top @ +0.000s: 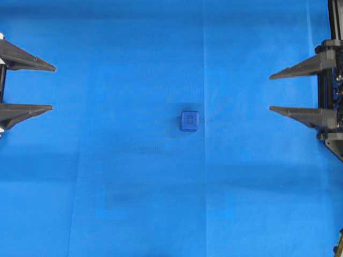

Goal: Handover the blue block to the right arm after grasping it with the left arm, then place it in the designated position.
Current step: 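Open the left gripper and move it right toward the blue cube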

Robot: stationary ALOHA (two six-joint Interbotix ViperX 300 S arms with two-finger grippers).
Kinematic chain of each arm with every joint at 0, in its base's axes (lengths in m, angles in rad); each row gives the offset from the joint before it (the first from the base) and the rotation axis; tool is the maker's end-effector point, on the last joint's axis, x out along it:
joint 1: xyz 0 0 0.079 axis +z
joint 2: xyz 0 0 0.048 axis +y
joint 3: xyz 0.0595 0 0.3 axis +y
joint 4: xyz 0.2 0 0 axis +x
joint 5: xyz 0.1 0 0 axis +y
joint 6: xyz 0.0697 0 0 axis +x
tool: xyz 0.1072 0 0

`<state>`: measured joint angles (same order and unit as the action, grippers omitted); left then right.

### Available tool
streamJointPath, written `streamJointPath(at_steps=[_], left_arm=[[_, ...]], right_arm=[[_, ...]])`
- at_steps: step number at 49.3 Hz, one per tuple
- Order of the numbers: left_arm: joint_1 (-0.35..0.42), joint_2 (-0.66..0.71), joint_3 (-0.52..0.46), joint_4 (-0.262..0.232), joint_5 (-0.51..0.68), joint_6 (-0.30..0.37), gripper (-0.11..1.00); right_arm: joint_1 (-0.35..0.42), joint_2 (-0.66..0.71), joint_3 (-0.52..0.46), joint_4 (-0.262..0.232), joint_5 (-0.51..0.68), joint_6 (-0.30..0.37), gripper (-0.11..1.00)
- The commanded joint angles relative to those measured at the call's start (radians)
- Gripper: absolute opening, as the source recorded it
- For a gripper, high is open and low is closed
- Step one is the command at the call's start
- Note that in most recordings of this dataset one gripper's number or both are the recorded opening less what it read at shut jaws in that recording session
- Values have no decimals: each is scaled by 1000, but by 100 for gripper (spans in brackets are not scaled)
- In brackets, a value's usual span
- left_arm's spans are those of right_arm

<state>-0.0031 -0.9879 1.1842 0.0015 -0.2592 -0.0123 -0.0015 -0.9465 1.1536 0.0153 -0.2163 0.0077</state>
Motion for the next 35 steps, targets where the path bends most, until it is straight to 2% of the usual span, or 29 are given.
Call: streamJointPath(at_steps=[1, 4, 19, 35], left_arm=[[0, 5, -14, 2, -9, 2, 91], [0, 5, -14, 2, -9, 2, 91], [9, 15, -14, 2, -29, 3, 91], [29, 172, -44, 2, -204, 6, 91]], right_arm=[[2, 3, -26, 3, -6, 2, 88], [2, 2, -26, 3, -6, 2, 95], [0, 5, -26, 5, -5, 2, 96], [-5, 5, -26, 5, -6, 2, 96]])
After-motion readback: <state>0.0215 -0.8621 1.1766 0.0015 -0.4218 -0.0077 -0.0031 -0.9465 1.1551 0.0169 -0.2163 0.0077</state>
